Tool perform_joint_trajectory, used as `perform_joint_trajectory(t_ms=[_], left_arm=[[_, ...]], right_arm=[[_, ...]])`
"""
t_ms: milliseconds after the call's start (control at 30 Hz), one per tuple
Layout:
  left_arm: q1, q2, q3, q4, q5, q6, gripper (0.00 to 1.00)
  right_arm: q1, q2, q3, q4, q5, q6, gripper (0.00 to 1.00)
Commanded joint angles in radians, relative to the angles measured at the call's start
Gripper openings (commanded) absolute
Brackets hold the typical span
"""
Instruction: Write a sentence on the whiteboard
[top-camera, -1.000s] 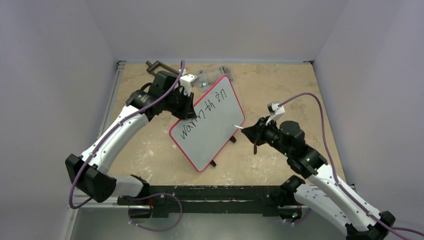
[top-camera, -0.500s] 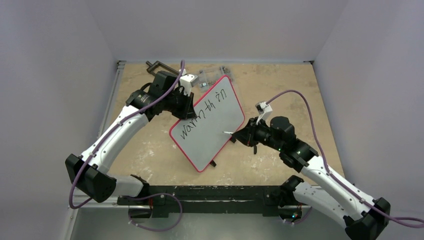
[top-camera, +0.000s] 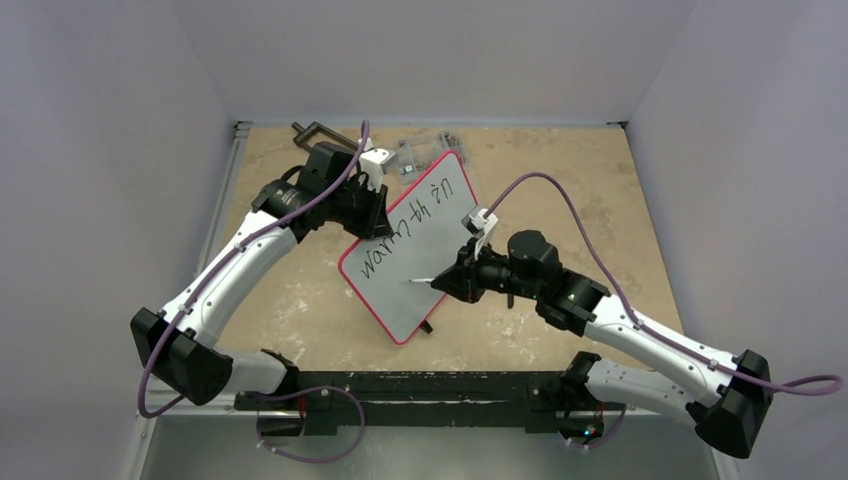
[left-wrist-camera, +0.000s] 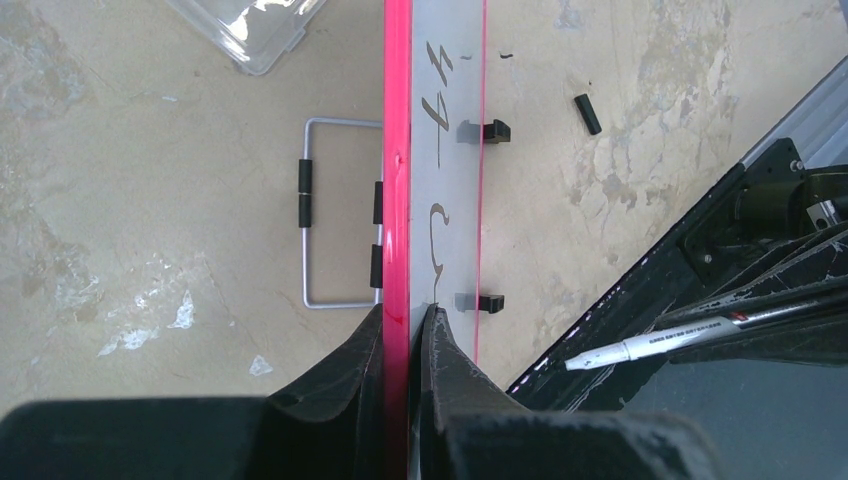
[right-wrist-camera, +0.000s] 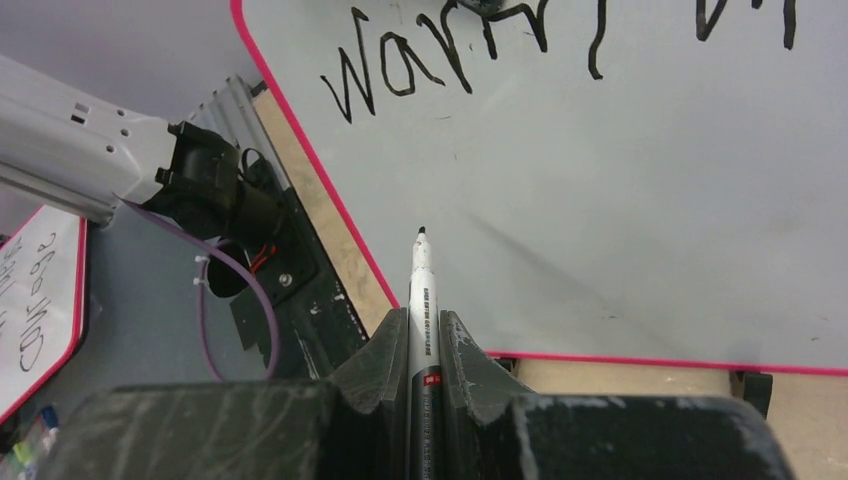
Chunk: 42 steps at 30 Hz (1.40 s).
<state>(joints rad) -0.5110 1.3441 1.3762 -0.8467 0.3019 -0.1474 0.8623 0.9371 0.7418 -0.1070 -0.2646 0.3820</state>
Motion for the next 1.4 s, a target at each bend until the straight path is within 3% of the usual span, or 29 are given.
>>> perform_joint_trajectory(t_ms=[0,667,1067,1367], left_arm=[[0.018,0.025,-0.020,-0.051,-0.271,0.127,0.00],[0.021,0.067,-0.004,-0.071,-0.298,0.118,0.00],[0.025,0.066,-0.002,-0.075,-0.332,0.107,0.00],[0.027,0.068,-0.001,-0.067,-0.368,0.082,0.00]], right_arm=[[0.017,0.001,0.034,0.084,-0.027,-0.051,0.00],[0.099,0.081,0.005,0.226,-0.104,-0.196,0.00],[0.204,0.146,0.042,0.218,0.102,-0.214,0.00],[0.248,0.183,0.063,0.243,0.132,-0.224,0.00]])
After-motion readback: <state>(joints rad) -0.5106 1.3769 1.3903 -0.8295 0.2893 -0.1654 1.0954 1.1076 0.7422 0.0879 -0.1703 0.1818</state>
